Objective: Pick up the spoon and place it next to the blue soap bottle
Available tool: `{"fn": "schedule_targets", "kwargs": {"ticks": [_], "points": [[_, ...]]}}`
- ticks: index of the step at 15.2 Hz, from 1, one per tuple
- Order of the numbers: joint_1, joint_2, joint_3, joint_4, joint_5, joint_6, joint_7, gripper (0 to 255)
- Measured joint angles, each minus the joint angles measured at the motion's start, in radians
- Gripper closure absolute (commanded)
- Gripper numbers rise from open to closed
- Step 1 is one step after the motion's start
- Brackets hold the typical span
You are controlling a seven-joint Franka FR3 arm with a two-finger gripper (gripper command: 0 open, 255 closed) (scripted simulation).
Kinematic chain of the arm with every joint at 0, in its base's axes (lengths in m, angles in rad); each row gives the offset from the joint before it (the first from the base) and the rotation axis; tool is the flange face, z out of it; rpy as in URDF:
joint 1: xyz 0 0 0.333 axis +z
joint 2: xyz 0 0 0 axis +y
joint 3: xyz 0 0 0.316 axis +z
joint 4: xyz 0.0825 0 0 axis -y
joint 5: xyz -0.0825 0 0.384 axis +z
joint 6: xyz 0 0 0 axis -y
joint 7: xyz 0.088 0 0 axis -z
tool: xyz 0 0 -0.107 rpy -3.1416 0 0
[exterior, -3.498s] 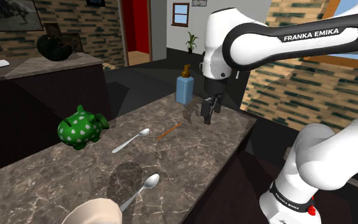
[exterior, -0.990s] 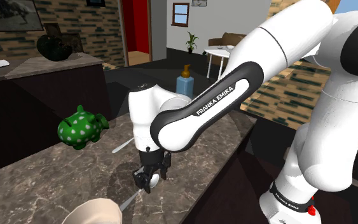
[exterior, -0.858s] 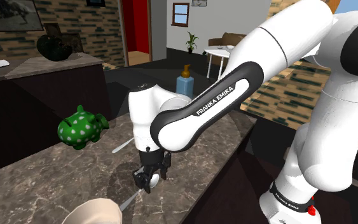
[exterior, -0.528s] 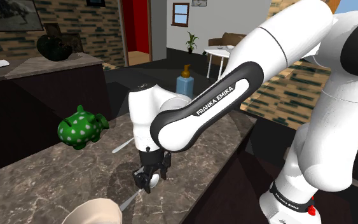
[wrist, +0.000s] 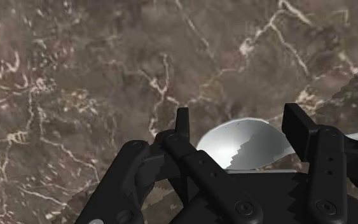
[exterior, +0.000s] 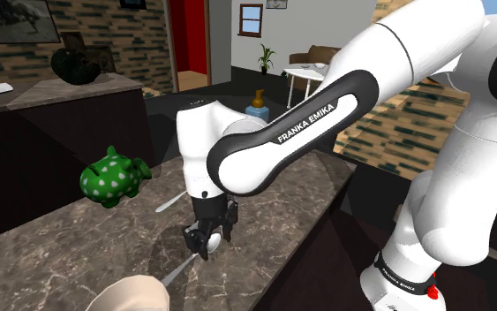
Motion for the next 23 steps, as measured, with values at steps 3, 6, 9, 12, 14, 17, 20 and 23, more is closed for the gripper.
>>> {"fn": "schedule_targets", "kwargs": {"ticks": [3,6,9,12,14,17,20,23], "points": [[-0.001,-0.026,-0.001,0.015,0.01,-0.039,-0.004,255],[-0.003,-0.04,-0.002,0.042,0.014,-0.08,-0.003,255],[-0.004,-0.064,-0.004,0.061,0.023,-0.12,-0.006,255],[-0.005,-0.08,-0.006,0.088,0.027,-0.161,-0.006,255],[-0.006,-0.086,-0.008,0.109,0.028,-0.188,-0.005,255],[-0.007,-0.101,-0.01,0.131,0.032,-0.224,-0.005,255],[-0.009,-0.114,-0.014,0.162,0.035,-0.267,-0.006,255],[-0.01,-0.124,-0.016,0.192,0.037,-0.306,-0.004,255]]}}
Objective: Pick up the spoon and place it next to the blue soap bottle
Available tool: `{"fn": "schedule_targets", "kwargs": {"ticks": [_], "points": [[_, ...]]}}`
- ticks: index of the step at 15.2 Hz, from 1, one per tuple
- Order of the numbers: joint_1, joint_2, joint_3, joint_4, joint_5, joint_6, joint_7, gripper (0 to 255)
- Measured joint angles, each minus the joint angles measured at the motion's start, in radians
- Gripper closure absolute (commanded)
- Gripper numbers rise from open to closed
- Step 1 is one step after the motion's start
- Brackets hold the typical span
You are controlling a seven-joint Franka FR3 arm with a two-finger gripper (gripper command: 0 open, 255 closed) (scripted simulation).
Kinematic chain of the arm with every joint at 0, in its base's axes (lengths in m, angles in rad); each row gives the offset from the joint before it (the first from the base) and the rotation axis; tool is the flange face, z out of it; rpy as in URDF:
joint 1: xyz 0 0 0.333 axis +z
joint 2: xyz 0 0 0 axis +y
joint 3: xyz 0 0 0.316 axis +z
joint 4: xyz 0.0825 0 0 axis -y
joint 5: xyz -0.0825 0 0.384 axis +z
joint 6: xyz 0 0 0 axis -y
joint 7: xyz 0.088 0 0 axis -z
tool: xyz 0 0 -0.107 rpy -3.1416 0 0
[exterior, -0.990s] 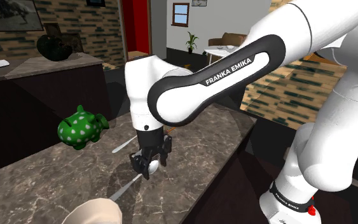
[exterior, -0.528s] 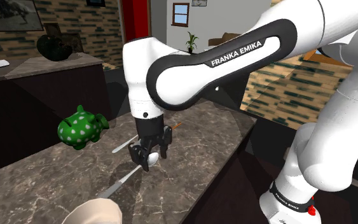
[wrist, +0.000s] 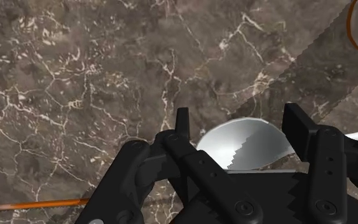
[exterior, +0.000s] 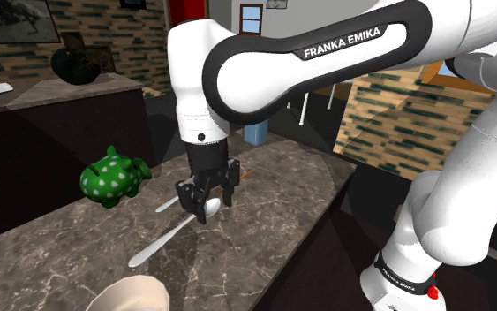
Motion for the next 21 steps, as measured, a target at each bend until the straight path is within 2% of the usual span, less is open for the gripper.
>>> {"fn": "schedule_targets", "kwargs": {"ticks": [21], "points": [[-0.006,0.005,-0.009,0.287,-0.01,-0.281,0.035,255]]}}
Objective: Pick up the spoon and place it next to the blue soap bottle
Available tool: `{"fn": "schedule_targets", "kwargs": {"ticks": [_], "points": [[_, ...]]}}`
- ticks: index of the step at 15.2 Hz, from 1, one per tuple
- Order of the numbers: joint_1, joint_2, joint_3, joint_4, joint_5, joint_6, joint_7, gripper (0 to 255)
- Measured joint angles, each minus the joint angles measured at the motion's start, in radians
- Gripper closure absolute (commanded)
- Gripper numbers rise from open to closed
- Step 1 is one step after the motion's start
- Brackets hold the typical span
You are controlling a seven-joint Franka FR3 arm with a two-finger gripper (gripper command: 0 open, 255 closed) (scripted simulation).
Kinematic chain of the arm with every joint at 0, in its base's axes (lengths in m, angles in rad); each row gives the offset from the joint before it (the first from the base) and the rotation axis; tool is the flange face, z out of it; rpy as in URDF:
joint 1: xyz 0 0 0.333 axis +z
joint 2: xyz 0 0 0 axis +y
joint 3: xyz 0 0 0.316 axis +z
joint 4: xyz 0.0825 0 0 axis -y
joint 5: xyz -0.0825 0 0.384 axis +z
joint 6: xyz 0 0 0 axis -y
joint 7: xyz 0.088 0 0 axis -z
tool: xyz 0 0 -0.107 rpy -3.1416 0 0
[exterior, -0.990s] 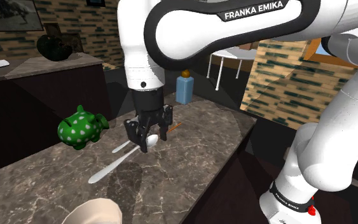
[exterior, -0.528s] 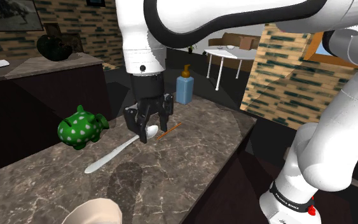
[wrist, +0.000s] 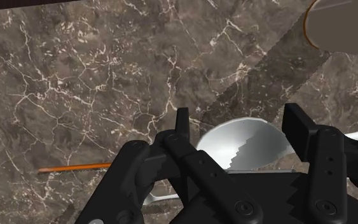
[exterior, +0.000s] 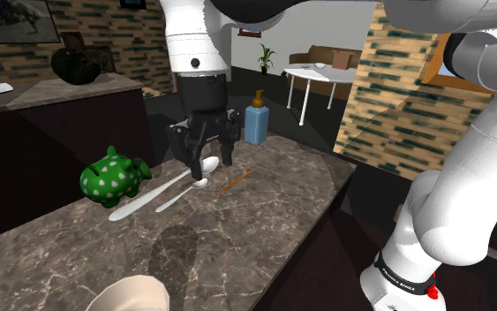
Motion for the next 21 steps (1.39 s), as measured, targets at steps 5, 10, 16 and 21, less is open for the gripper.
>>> {"fn": "schedule_targets", "kwargs": {"ticks": [5,10,16,21], "points": [[0.0,0.014,0.001,0.083,-0.005,-0.068,0.013,255],[0.002,0.043,0.004,0.184,-0.016,-0.143,0.03,255],[-0.046,-0.017,-0.056,0.137,-0.007,-0.164,-0.076,255],[-0.101,-0.066,-0.135,0.087,-0.016,-0.179,-0.212,255]]}}
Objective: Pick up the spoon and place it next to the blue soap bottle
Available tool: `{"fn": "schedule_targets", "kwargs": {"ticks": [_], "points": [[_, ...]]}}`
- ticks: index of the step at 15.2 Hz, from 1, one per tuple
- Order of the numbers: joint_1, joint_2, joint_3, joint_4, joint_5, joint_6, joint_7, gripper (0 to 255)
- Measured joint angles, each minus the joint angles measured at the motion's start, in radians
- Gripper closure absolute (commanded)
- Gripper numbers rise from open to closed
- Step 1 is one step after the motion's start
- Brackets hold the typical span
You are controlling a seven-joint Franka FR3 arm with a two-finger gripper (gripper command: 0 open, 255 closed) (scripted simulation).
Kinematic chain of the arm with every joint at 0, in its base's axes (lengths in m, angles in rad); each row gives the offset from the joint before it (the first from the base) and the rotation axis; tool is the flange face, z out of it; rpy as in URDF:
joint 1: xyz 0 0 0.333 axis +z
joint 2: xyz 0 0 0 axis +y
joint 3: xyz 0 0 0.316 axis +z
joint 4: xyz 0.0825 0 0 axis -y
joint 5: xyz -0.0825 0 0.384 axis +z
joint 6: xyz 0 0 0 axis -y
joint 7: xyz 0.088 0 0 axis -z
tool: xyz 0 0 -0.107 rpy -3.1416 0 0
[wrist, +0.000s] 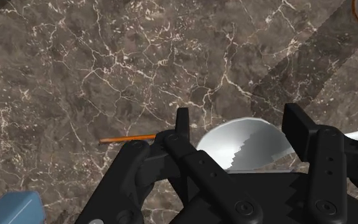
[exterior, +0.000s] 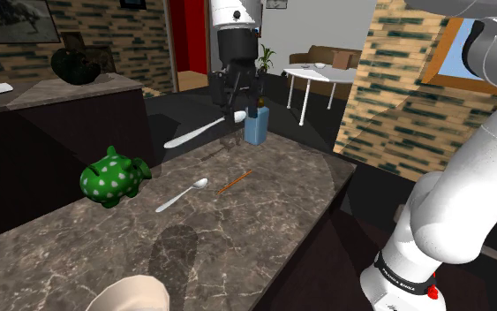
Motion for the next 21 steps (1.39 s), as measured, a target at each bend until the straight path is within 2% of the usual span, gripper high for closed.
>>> {"fn": "schedule_targets", "kwargs": {"ticks": [9,21], "points": [[-0.092,-0.016,-0.134,-0.024,-0.049,-0.016,-0.23,255],[-0.215,0.112,-0.292,0.134,-0.123,-0.063,-0.517,255]]}}
